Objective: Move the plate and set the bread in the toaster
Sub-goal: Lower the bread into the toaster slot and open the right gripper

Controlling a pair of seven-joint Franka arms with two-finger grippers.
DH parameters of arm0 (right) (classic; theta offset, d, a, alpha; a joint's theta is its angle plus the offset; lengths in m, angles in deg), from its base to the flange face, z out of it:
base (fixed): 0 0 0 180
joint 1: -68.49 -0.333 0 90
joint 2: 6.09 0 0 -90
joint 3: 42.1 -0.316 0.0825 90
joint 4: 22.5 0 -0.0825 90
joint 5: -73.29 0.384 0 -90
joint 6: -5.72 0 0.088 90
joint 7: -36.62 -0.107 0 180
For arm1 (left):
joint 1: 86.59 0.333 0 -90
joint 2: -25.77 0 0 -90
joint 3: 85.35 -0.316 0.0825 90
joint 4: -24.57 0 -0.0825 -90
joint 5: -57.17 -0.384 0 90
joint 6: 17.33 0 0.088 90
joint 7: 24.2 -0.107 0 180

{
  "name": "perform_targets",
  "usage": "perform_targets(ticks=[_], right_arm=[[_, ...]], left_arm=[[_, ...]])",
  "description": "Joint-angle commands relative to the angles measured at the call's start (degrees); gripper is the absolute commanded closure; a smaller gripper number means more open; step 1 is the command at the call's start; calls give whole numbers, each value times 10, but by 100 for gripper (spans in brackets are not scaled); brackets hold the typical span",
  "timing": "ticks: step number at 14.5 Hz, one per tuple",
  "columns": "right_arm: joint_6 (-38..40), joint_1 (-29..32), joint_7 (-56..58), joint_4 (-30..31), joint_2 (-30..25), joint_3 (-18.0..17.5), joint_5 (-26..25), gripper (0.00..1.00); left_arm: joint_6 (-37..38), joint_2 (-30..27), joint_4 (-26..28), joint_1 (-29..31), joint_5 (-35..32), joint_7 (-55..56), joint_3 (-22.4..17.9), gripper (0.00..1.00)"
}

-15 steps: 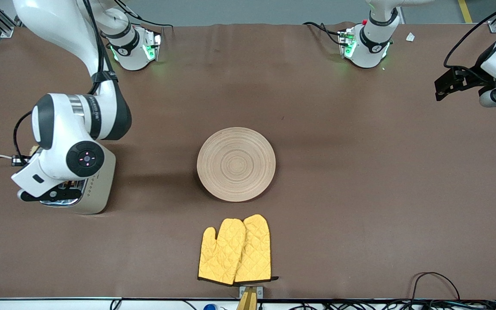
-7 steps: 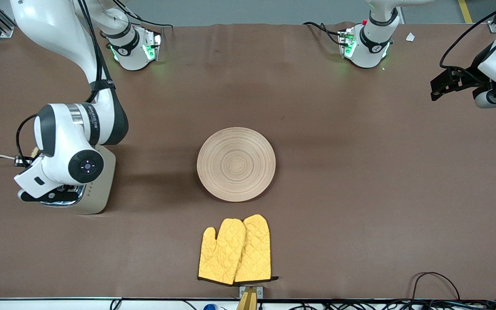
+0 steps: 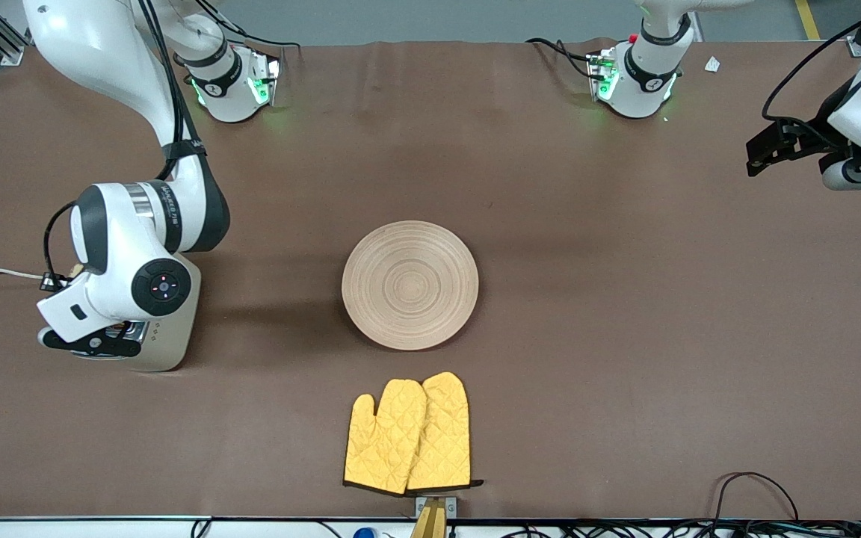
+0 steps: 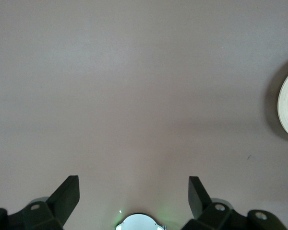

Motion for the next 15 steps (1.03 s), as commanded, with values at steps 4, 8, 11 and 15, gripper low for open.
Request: perform_targets(ticks=[4,8,11,15], right_arm=[[-10,9,-34,4,0,-1,69,37],[-12,15,-27,2,-14,-1,137,2],[-12,33,1,7,-66,-1,236,0],[-24,107,123,19,-129,0,378,0]], left_arm=[[-1,-3,1,-3,11,4,-5,0],[-8,2,1,-2,11,5,-5,0],[-9,4,0,-1,13,5,-6,0],[-9,4,1,-2,19,5,-7,0]])
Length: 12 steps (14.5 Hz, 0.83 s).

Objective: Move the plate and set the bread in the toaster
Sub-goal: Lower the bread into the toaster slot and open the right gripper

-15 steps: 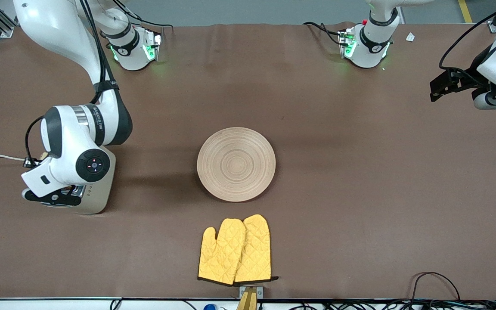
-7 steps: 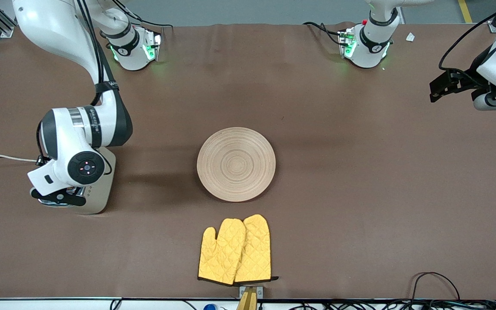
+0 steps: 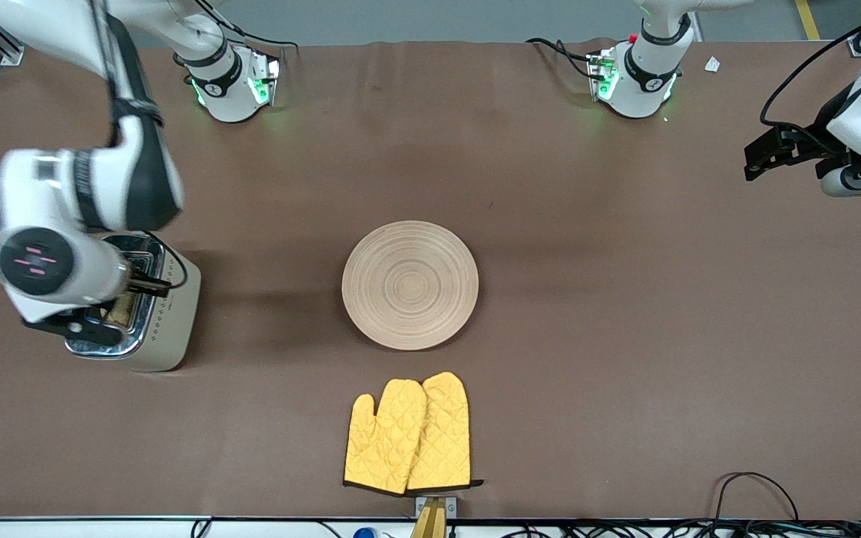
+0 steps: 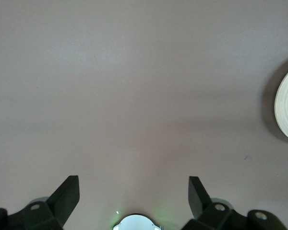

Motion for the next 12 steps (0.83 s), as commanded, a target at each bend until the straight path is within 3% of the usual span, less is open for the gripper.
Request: perform_targets(ticks=[1,5,10,12], right_arm=[[-11,56,69,31,-61,-8,70,0],[-9,73,109,48,-129,-8,76,0],[-29,73,116,127,-261,-6,103,0],[-2,73,138,110,-262,-6,103,0]], left_arm=[[-5,-1,0,-2,10,5,-4,0],[-3,-2,-1,-4,5,5,-4,0],[-3,3,-15,-2,1,-3,-5,0],[0,3,-15,-1,1,-3,-5,0]])
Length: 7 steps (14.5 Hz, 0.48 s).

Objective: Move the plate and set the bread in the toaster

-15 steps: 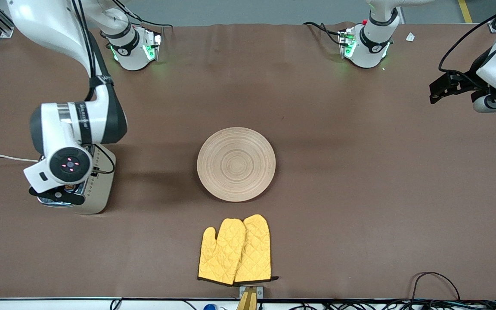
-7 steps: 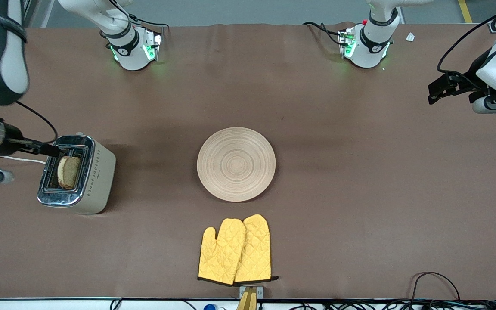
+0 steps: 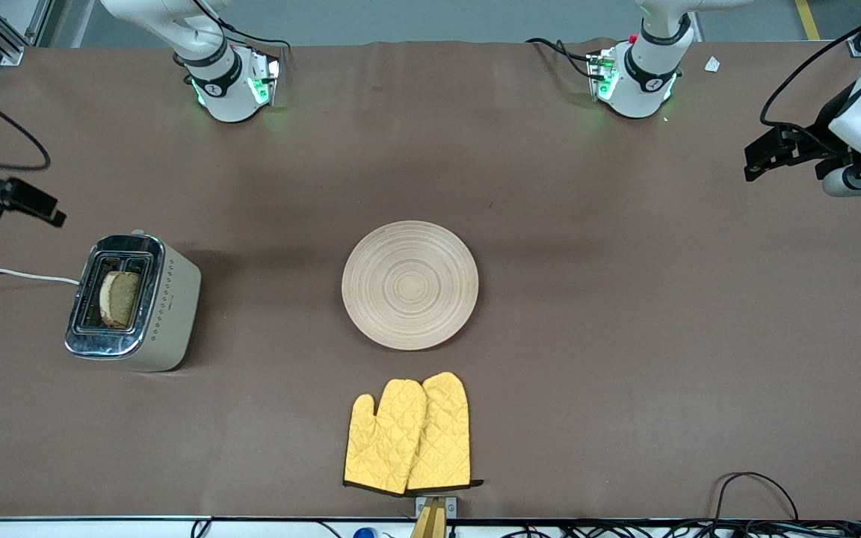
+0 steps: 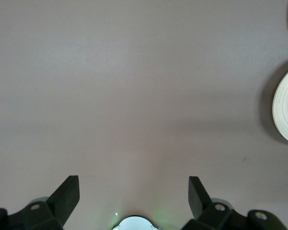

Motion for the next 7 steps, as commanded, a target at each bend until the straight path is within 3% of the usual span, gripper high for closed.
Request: perform_targets(ticks=[1,7], right_arm=[[4,9,26,14,-30,-5,11,0],[5,1,24,-33,-11,-9,6,0]], left_arm=[[2,3,-11,-2,-1,-2,-4,0],[2,7,-11,-2,0,-1,-4,0]])
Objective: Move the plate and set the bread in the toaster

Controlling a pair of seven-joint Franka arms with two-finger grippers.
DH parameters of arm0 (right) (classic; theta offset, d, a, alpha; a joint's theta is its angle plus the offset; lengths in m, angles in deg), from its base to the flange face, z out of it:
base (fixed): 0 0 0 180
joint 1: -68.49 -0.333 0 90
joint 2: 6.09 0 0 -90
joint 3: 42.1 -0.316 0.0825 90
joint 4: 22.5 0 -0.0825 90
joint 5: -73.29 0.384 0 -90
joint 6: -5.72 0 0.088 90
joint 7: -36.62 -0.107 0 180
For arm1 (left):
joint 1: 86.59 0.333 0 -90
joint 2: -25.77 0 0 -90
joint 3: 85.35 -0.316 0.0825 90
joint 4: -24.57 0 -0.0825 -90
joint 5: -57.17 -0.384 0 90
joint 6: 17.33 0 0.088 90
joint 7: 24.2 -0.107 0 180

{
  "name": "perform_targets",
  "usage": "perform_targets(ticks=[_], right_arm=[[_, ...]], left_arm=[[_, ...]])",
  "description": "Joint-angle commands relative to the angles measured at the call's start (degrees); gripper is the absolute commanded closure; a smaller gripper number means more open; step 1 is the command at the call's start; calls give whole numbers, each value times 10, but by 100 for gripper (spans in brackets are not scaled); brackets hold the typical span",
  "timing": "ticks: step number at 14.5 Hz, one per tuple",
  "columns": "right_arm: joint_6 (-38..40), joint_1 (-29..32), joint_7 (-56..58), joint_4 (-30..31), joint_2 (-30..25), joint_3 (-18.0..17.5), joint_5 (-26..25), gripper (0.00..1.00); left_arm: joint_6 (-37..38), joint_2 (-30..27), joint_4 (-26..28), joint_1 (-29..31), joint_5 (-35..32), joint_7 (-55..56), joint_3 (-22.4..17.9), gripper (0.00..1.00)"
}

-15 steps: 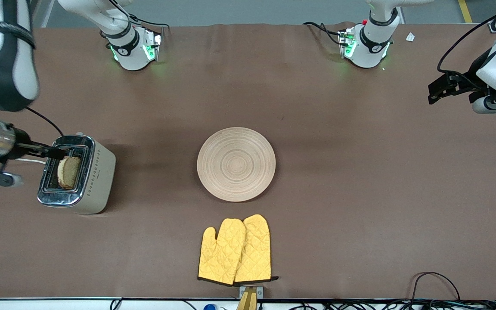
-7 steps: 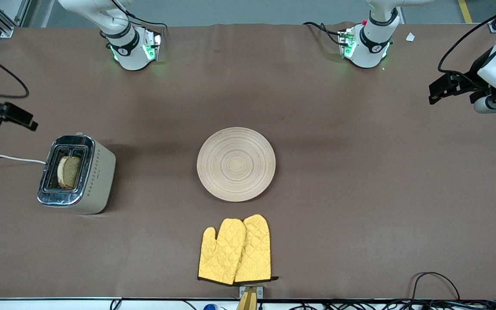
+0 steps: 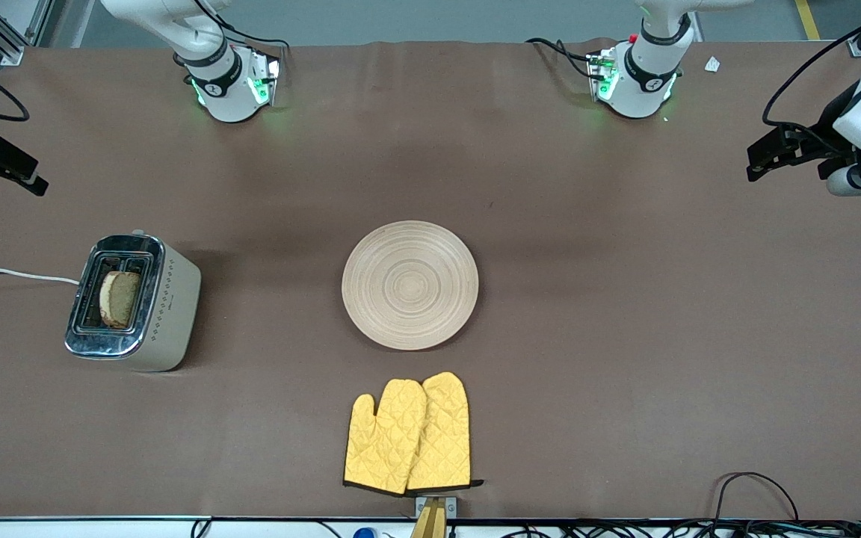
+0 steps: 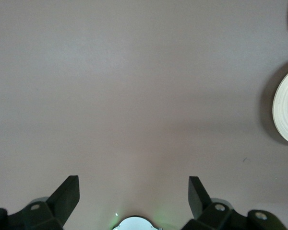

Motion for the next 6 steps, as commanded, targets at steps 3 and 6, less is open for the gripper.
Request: perform_targets(ticks=[3,6], right_arm=[[24,5,8,-15,9,-2,8,0],[24,5,8,-16,10,-2,9,0]], left_arm=[[2,6,-10,-2,0,3,-3,0],[2,6,-10,-4,0,4,-2,0]])
